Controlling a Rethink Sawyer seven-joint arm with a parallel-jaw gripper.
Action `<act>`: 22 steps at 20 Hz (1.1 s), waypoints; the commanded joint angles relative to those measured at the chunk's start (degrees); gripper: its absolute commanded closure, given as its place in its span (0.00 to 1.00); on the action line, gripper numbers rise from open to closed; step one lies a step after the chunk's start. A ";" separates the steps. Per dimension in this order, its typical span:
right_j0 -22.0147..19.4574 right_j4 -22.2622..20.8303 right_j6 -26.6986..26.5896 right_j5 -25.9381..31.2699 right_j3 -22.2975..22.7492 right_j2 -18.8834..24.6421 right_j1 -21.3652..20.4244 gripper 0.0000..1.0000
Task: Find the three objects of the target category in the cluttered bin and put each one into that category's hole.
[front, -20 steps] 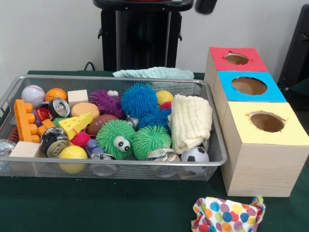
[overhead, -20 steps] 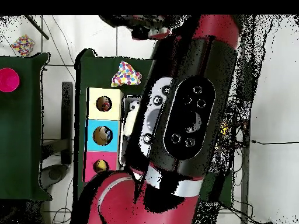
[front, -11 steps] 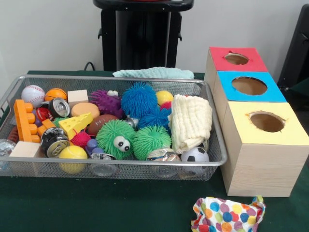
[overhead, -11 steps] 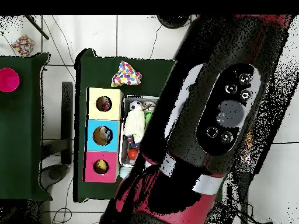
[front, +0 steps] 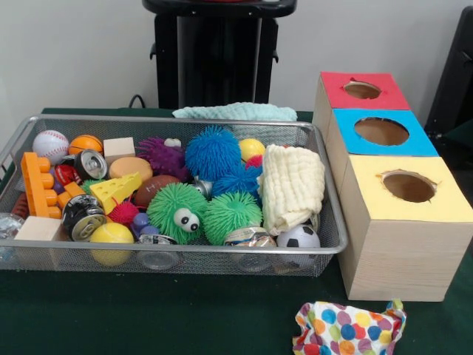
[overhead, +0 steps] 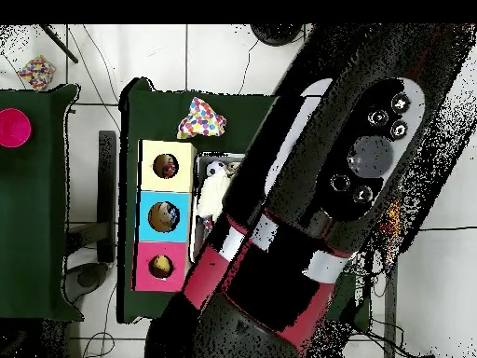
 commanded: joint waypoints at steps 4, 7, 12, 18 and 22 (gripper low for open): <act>-3.34 16.89 -34.43 -6.32 -1.53 -19.90 2.67 0.00; -4.09 16.88 -30.58 -1.55 -1.27 -20.43 3.97 0.00; -4.87 20.36 -26.21 7.10 -1.06 -24.18 2.68 0.00; -4.55 19.66 -27.66 -0.55 -0.96 -22.94 4.57 0.00; -4.34 19.52 -27.54 0.44 -1.25 -21.45 5.14 0.00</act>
